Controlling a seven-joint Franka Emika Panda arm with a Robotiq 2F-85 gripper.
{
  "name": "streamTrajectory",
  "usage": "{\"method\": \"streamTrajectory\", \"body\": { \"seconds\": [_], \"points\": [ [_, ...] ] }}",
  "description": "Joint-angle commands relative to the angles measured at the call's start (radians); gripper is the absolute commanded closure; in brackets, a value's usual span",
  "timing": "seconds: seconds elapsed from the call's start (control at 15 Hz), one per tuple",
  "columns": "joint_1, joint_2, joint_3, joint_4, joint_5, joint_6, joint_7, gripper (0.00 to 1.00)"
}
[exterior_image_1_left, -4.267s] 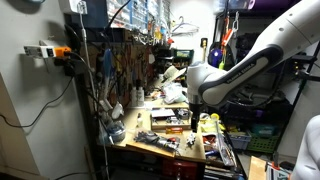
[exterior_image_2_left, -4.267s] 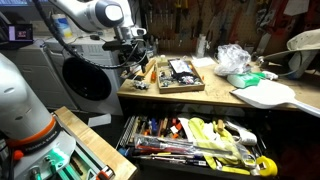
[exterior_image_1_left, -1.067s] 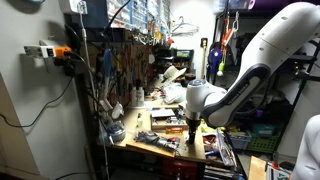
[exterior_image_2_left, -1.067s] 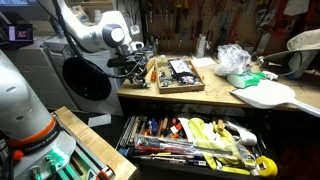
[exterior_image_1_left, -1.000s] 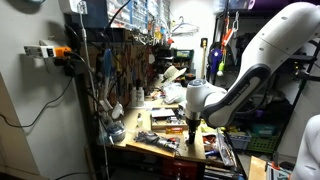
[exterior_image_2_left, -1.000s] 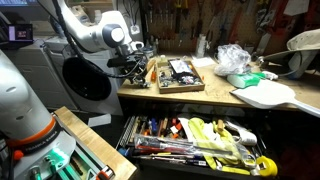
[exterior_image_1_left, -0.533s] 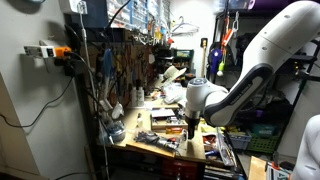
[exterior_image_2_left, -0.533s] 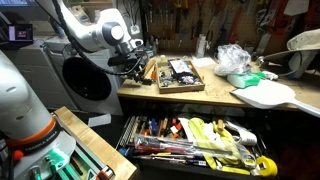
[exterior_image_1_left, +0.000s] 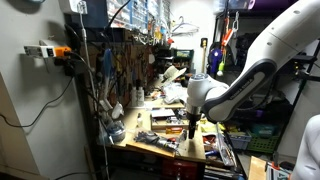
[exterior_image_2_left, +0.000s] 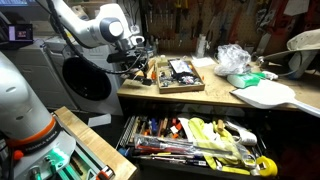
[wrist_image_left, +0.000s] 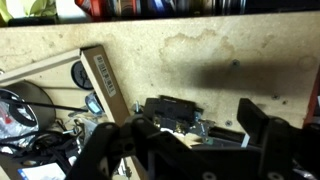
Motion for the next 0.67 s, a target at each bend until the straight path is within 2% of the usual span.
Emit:
{"method": "streamTrajectory", "body": {
  "seconds": [0.0,0.27,0.6],
  "points": [
    [0.000,-0.070,-0.034,0.019,0.145,-0.167,-0.035,0.00],
    [-0.033,-0.121,-0.065,0.109,0.205,-0.437,0.009,0.00],
    [-0.059,-0.178,-0.080,0.261,0.215,-0.749,0.056,0.00]
  ]
}}
